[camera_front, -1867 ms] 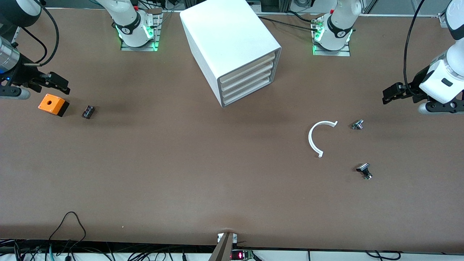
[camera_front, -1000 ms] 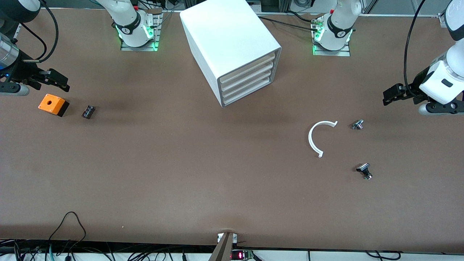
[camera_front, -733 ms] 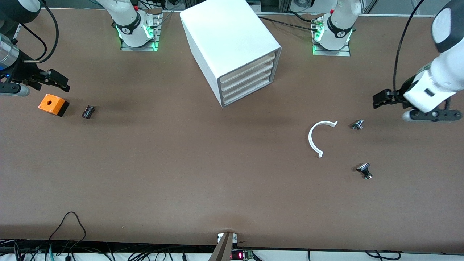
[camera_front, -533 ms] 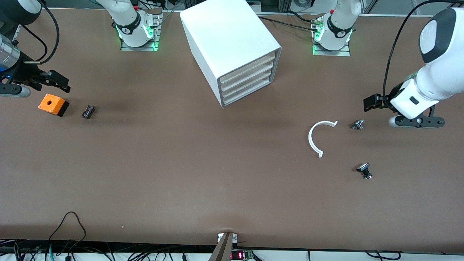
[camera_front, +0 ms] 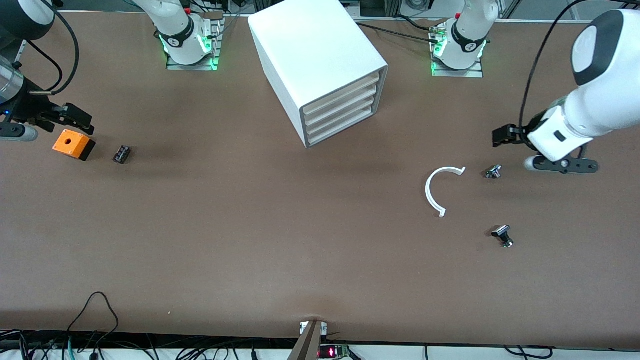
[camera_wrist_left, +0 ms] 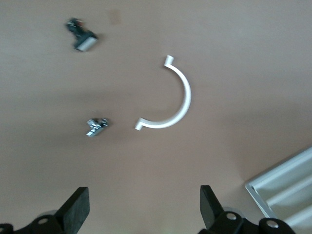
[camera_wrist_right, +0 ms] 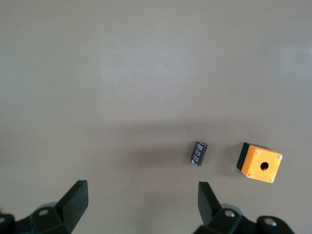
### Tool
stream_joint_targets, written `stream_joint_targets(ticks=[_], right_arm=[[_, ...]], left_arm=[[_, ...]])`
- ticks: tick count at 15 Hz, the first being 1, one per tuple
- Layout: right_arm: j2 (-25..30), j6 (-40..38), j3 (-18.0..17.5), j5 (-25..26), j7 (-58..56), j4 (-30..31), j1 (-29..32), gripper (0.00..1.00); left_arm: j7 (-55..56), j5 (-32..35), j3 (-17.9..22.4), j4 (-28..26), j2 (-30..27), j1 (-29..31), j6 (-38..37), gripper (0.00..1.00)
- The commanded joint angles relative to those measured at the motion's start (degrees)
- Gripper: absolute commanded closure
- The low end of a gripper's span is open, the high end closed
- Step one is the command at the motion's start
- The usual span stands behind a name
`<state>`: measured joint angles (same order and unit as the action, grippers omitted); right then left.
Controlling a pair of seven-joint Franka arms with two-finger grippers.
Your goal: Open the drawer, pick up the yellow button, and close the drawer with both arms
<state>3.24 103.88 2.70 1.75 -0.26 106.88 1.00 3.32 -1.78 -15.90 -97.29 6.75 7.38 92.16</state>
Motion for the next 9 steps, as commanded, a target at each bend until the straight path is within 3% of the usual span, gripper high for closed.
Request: stream_joint_targets(ticks=[1, 4, 9], right_arm=[[-3.06, -0.78, 0.20, -1.23, -0.79, -3.86, 0.40, 0.00], [-4.99, -0.60, 0.03, -1.23, -0.88, -5.01, 0.05, 0.00], [-6.05, -0.96, -1.46, -1.14, -4.82, -5.71, -1.26, 0.00]], left_arm=[[0.10, -3.13, -1.85, 1.23, 2.38, -1.58, -2.24, 0.00], [-0.33, -10.32, -1.76, 1.32, 6.15, -0.97, -2.16, 0.00], [-1.13, -29.20, -1.76, -1.48, 13.45, -0.96, -2.16, 0.00]])
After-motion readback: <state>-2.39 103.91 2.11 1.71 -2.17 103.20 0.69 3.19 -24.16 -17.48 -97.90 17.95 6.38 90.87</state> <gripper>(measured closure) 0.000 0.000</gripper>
